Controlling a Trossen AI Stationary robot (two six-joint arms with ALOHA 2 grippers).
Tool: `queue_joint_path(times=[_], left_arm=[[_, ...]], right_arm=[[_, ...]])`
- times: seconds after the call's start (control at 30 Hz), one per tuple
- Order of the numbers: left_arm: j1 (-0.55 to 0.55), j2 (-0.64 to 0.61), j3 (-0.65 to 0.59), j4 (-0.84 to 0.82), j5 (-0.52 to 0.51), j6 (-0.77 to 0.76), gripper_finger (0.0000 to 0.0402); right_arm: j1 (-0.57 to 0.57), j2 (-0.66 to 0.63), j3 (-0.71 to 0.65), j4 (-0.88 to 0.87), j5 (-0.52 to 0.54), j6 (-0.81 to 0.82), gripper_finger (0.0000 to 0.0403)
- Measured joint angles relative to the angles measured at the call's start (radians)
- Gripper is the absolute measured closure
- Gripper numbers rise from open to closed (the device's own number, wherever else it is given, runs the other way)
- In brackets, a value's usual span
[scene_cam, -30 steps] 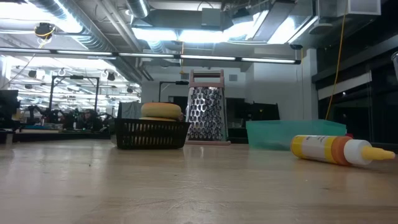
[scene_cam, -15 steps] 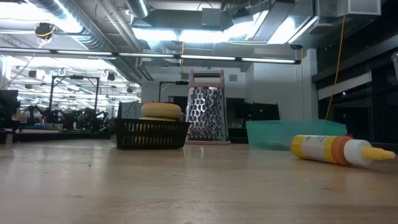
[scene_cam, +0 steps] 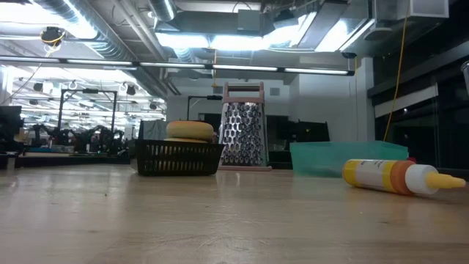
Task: Pick & Place Food Item
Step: Put the left yellow food coloring bottle into the transparent bin
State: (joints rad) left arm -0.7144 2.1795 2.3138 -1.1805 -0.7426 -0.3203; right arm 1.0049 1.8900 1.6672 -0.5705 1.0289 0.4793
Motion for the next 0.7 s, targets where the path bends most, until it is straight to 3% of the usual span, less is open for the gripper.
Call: queue_joint_path(times=[0.17,0.33,0.53,0.7], left_arm=[[-0.048,-0.032,0.001,-0.169,-0.1,-0.22,0.0124],[-0.112,-0.032,0.0,-0.277,-0.155,-0.395,0.0137],[-0.173,-0.032,0.0,-0.305,-0.24,-0.508,0.0146],[-0.201,-0.031,0.0,-0.305,-0.285,-0.532,0.0149]], right_arm=[[0.002,0.0,0.0,-0.162,0.01,0.155,0.0268],[0.001,0.0,0.0,-0.405,-0.004,0.438,0.0268],[0.03,0.0,0.0,-0.697,-0.185,0.809,0.0267],[0.082,-0.006,0.001,-0.825,-0.313,0.967,0.0266]])
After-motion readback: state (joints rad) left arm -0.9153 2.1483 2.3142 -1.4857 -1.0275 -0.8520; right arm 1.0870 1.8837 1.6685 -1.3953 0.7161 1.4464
